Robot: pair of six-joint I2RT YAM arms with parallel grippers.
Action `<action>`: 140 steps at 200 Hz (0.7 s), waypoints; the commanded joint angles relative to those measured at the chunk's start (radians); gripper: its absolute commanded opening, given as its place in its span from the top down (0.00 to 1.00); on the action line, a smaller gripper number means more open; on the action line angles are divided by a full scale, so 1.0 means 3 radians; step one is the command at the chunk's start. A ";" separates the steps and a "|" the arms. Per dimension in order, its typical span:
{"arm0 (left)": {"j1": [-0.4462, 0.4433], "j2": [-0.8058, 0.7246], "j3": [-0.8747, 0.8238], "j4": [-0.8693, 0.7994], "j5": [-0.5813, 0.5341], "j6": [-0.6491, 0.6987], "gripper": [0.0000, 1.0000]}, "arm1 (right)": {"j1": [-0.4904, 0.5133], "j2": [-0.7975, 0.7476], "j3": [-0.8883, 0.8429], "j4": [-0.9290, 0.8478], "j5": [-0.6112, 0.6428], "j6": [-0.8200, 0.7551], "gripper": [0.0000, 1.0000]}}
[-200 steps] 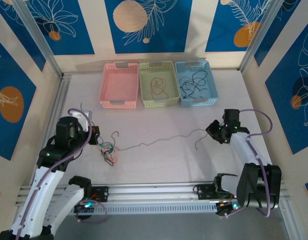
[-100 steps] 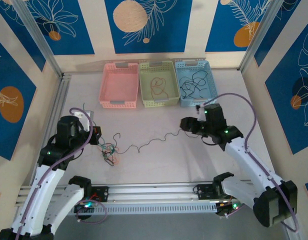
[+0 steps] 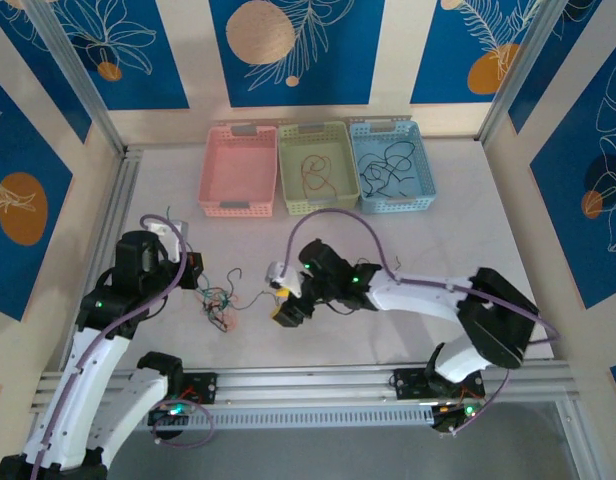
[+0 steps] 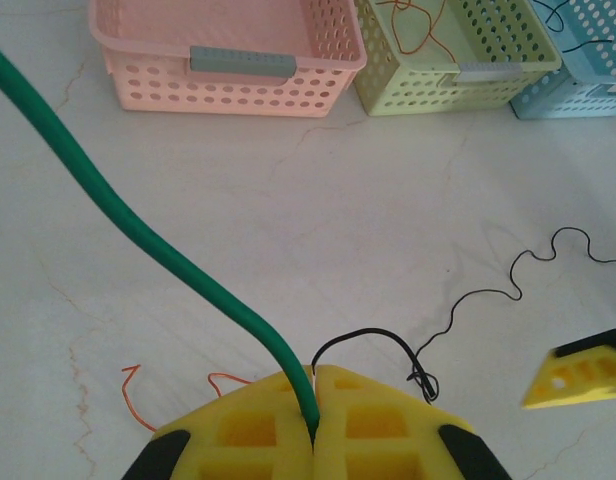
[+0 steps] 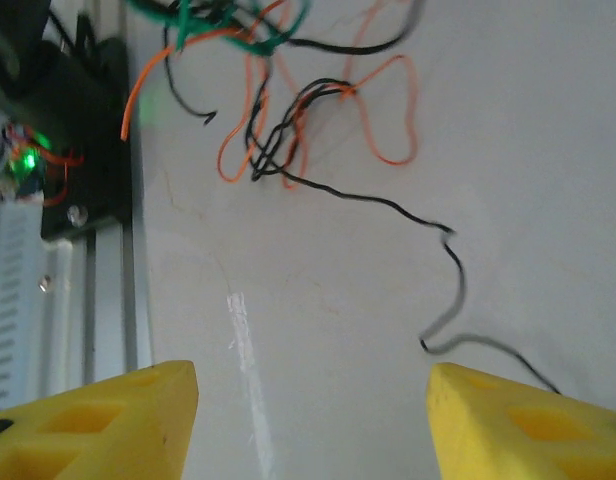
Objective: Untangle the cables
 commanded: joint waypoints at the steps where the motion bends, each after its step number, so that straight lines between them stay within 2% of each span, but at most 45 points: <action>1: 0.0040 -0.0009 0.0004 0.0033 0.0048 0.0064 1.00 | 0.0084 0.0245 0.0316 0.0253 -0.0078 -0.0612 0.38; 44: 0.0041 -0.0015 0.0004 0.0032 0.0033 0.0061 1.00 | 0.0139 0.0804 0.0779 0.0213 -0.0037 -0.0870 0.39; 72: 0.0039 -0.0014 0.0004 0.0027 0.0032 0.0065 1.00 | 0.0207 0.1018 0.0942 -0.0029 -0.0160 -0.1065 0.50; 118: 0.0040 -0.0008 0.0004 0.0032 0.0039 0.0065 1.00 | 0.0202 0.1096 0.0953 -0.0138 -0.0223 -0.1096 0.67; 140: 0.0042 -0.0006 0.0001 0.0032 0.0039 0.0064 1.00 | 0.0198 0.1054 0.0912 -0.0101 -0.0229 -0.1071 0.66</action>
